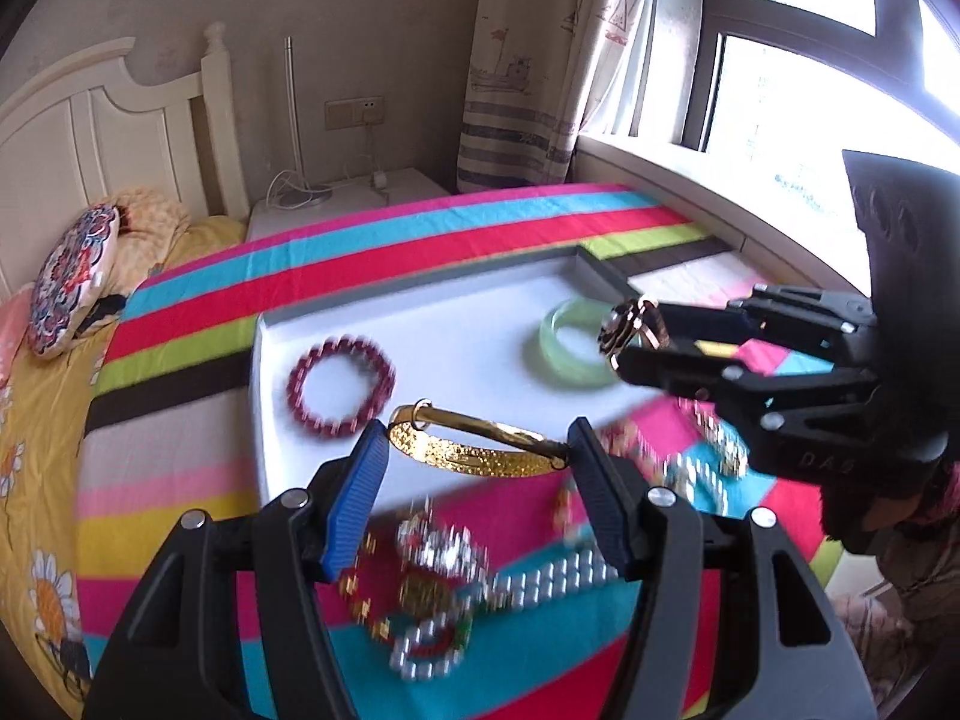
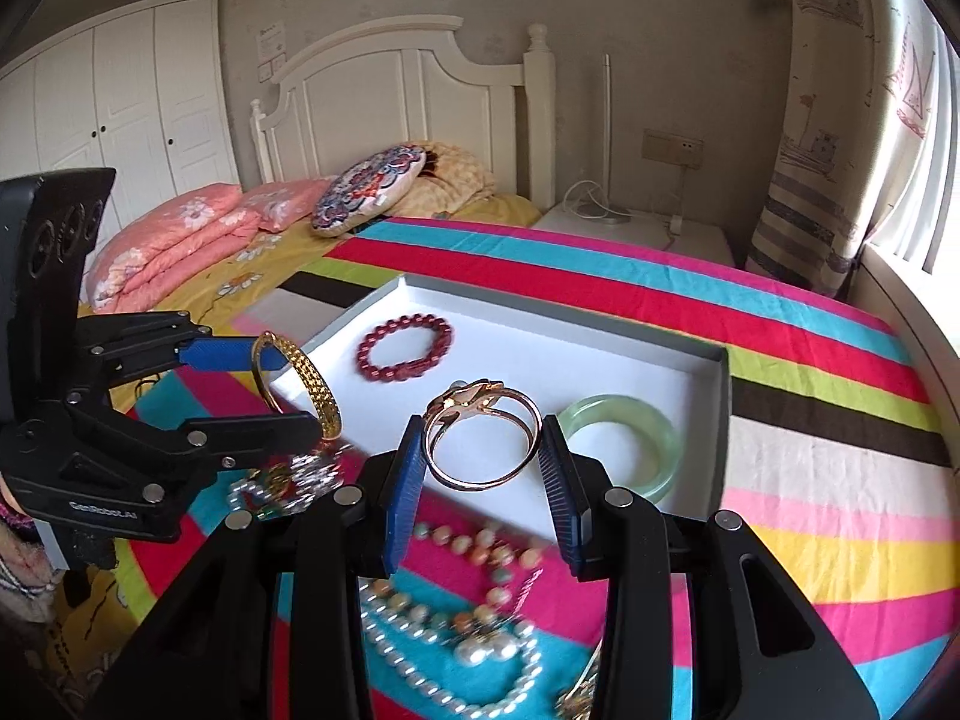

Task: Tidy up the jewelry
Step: 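Lower the gold bangle and ring into the box and open both tools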

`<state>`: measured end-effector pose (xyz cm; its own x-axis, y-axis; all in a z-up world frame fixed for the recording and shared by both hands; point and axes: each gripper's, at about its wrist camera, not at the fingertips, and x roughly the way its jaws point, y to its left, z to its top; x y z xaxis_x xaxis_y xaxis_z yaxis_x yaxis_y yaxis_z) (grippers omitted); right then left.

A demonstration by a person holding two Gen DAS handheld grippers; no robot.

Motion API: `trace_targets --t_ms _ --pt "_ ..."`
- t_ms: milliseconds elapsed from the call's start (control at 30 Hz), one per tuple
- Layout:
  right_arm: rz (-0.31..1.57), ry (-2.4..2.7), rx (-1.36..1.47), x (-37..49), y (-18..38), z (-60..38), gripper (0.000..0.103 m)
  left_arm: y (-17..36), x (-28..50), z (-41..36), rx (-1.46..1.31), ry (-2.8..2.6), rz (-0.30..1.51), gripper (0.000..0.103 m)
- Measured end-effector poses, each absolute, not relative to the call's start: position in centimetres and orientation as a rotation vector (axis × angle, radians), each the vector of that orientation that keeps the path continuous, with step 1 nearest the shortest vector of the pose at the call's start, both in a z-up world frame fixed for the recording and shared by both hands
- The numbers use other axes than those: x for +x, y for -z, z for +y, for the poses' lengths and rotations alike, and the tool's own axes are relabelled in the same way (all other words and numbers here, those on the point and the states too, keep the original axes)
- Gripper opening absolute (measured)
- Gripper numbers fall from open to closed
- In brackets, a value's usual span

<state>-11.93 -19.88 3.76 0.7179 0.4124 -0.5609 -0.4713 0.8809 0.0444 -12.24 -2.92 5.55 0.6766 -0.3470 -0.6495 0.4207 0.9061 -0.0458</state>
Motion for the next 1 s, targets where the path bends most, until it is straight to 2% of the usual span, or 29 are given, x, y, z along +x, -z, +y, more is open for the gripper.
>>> trace_targets --t_ms 467,700,1000 --pt "0.790 -0.383 -0.100 0.2 -2.0 -21.1 0.037 -3.6 -2.9 -6.2 0.027 0.390 0.766 0.061" --pt "0.807 -0.456 -0.054 1.7 -2.0 -20.5 0.038 -3.0 -2.4 -6.3 0.013 0.372 0.748 0.061" --pt "0.946 -0.358 -0.138 3.6 -0.6 -18.8 0.039 -1.1 -1.6 -5.4 -0.013 0.350 0.804 0.062"
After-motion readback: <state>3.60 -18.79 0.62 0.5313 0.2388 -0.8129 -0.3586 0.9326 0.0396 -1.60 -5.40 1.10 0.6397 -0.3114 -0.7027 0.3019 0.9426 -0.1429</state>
